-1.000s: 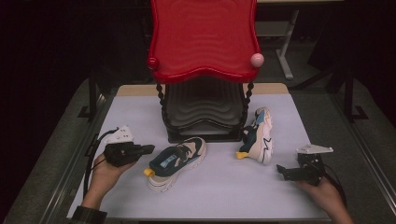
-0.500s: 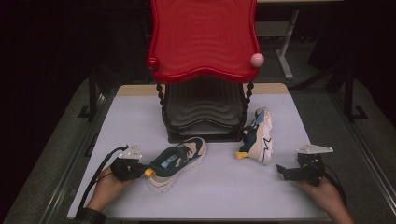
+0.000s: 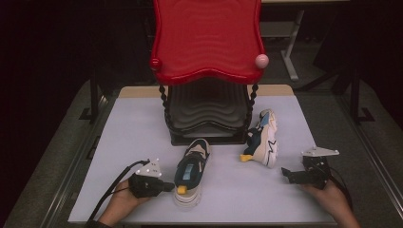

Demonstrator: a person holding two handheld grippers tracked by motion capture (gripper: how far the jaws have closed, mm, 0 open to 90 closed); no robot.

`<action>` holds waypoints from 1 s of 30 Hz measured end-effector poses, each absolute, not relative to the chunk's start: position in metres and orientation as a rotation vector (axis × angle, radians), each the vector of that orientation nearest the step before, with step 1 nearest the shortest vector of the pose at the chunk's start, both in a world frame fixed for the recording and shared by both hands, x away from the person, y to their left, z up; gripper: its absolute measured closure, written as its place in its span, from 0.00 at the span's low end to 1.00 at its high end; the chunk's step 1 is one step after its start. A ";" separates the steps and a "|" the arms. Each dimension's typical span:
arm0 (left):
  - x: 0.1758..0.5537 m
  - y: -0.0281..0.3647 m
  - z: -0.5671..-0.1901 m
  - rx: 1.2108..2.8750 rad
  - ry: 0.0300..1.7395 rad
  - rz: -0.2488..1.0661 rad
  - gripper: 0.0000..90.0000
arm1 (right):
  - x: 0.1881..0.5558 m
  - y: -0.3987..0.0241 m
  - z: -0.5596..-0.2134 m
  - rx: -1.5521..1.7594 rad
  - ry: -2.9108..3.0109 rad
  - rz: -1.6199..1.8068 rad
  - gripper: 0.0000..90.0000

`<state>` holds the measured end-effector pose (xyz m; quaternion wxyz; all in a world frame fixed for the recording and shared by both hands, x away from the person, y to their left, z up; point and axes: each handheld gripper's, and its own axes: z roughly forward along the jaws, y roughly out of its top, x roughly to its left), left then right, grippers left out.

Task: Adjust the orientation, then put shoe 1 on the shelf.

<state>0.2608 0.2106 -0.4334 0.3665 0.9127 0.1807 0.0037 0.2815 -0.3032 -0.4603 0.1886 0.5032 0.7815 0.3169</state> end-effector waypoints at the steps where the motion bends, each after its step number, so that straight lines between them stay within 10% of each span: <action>1: 0.259 0.206 -0.434 2.345 0.450 0.000 1.00 | 0.282 -0.303 -0.460 1.415 2.198 0.891 0.02; 30: 0.294 0.198 -0.364 2.120 0.450 0.066 0.69 | 0.282 -0.303 -0.460 1.416 2.200 0.890 0.02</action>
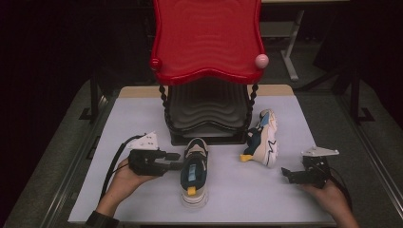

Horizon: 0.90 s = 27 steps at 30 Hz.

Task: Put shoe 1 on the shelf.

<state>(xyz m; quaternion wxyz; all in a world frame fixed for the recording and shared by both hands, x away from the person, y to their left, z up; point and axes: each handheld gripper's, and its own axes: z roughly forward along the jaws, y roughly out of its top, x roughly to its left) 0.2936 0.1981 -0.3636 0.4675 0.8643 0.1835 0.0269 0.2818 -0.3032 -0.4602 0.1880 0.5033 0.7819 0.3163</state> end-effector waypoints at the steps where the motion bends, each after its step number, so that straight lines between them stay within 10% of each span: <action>1: 0.296 0.194 -0.364 2.123 0.447 0.064 0.68 | 0.282 -0.303 -0.460 1.416 2.199 0.890 0.02; 14: 0.321 0.163 -0.381 2.158 0.456 0.090 0.63 | 0.282 -0.303 -0.460 1.417 2.199 0.892 0.02; 27: 0.324 0.157 -0.388 2.173 0.423 0.071 0.82 | 0.282 -0.303 -0.460 1.418 2.199 0.890 0.02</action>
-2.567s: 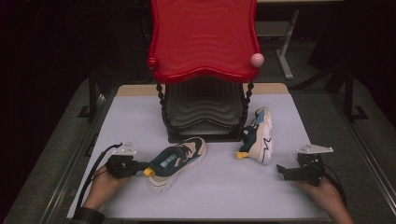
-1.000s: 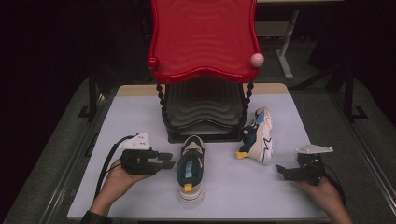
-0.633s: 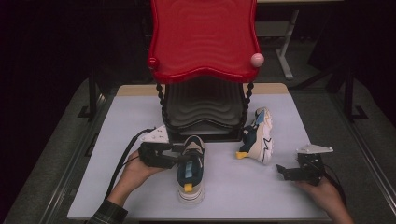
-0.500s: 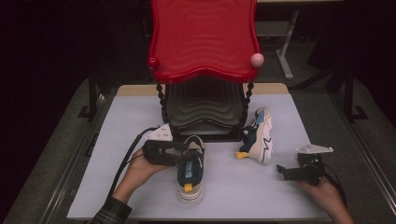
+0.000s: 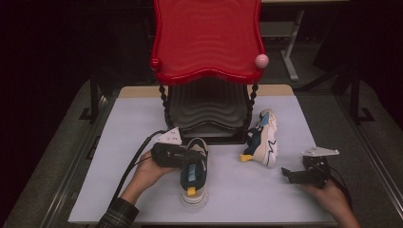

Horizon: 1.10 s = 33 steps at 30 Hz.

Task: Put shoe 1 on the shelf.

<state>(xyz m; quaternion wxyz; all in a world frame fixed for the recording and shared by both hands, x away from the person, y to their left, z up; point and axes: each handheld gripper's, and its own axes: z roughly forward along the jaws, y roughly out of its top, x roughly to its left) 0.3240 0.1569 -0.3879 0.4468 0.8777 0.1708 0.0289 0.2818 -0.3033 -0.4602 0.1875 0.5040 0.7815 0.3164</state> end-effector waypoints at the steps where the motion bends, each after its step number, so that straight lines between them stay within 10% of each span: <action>1: 0.324 0.158 -0.387 2.178 0.413 0.075 0.83 | 0.282 -0.303 -0.460 1.418 2.199 0.890 0.02; 33: 0.310 0.143 -0.305 2.034 0.270 0.045 0.84 | 0.282 -0.303 -0.460 1.417 2.198 0.892 0.02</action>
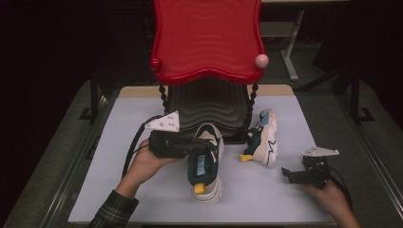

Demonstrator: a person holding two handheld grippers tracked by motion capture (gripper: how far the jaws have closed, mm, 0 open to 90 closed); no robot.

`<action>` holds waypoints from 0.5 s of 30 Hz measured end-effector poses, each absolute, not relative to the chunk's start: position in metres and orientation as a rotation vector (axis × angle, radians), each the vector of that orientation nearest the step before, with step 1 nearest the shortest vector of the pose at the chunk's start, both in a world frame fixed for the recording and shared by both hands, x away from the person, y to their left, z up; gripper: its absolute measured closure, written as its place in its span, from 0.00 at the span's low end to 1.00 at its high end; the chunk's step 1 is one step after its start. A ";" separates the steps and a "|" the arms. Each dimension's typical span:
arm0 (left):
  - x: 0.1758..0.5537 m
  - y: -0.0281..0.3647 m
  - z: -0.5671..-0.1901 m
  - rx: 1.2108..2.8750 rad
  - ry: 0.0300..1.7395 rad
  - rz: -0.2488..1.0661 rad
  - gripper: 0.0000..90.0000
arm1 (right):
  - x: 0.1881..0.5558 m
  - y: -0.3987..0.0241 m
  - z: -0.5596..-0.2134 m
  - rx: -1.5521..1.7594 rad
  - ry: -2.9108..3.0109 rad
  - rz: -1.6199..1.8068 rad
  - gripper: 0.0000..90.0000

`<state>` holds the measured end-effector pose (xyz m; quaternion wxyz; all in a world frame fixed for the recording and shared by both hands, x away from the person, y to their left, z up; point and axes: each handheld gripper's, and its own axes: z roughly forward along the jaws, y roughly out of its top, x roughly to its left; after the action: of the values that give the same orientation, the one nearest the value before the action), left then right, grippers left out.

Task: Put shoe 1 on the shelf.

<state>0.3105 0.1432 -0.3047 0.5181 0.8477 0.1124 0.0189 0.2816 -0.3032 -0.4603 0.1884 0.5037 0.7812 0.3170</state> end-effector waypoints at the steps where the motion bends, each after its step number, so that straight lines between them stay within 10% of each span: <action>1: 0.311 0.143 -0.300 2.029 0.264 0.046 0.84 | 0.282 -0.303 -0.460 1.418 2.198 0.892 0.02; 15: 0.314 0.139 -0.237 1.976 0.164 0.102 0.84 | 0.282 -0.303 -0.460 1.416 2.198 0.893 0.02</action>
<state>0.3140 0.1394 -0.2373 0.5464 0.8336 0.0691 0.0430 0.2815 -0.3033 -0.4602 0.1882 0.5032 0.7814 0.3174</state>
